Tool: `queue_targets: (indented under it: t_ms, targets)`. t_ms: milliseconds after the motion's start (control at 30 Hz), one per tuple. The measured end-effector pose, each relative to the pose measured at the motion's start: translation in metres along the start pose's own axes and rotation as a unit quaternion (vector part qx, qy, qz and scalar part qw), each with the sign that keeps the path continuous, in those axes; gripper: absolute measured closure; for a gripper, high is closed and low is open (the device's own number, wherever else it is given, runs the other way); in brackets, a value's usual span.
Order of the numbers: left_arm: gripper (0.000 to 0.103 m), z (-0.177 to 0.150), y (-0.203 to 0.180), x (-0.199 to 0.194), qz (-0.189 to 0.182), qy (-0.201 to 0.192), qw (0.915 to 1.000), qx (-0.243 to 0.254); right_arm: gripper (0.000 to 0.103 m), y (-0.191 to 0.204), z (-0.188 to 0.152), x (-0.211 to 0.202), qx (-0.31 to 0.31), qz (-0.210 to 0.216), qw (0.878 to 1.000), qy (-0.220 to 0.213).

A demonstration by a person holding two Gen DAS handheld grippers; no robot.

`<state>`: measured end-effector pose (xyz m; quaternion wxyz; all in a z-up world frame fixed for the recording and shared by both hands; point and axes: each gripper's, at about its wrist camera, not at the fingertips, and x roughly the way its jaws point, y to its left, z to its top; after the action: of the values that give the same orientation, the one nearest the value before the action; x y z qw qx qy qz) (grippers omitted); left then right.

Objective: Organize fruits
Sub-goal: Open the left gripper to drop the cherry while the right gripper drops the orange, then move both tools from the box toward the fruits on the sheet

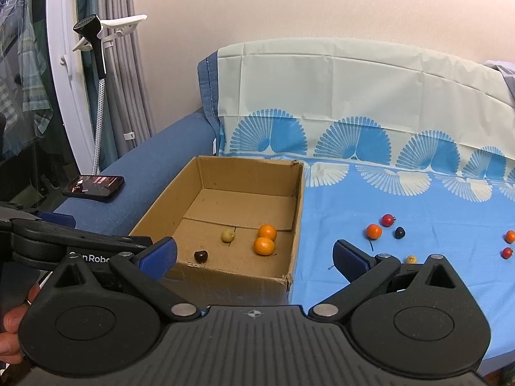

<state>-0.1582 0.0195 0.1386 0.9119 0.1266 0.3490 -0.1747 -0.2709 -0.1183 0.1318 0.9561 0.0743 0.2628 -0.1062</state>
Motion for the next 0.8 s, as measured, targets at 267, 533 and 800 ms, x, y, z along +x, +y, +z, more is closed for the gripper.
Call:
queue_targets:
  t_ms: [267,533,800]
  targets:
    - [0.0,0.002,0.002,0.002,-0.003,0.002,1.0,0.002,0.001,-0.002,-0.001,0.002,0.002,0.0,1.0,0.004]
    - [0.0,0.002,-0.002,0.008,-0.001,0.014,0.9999,0.006,0.001,-0.002,-0.002,0.006,0.01,-0.001,1.0,0.011]
    - [0.0,0.002,-0.008,0.014,0.001,0.022,0.9996,0.017,0.001,-0.008,-0.004,0.01,0.023,-0.001,1.0,0.012]
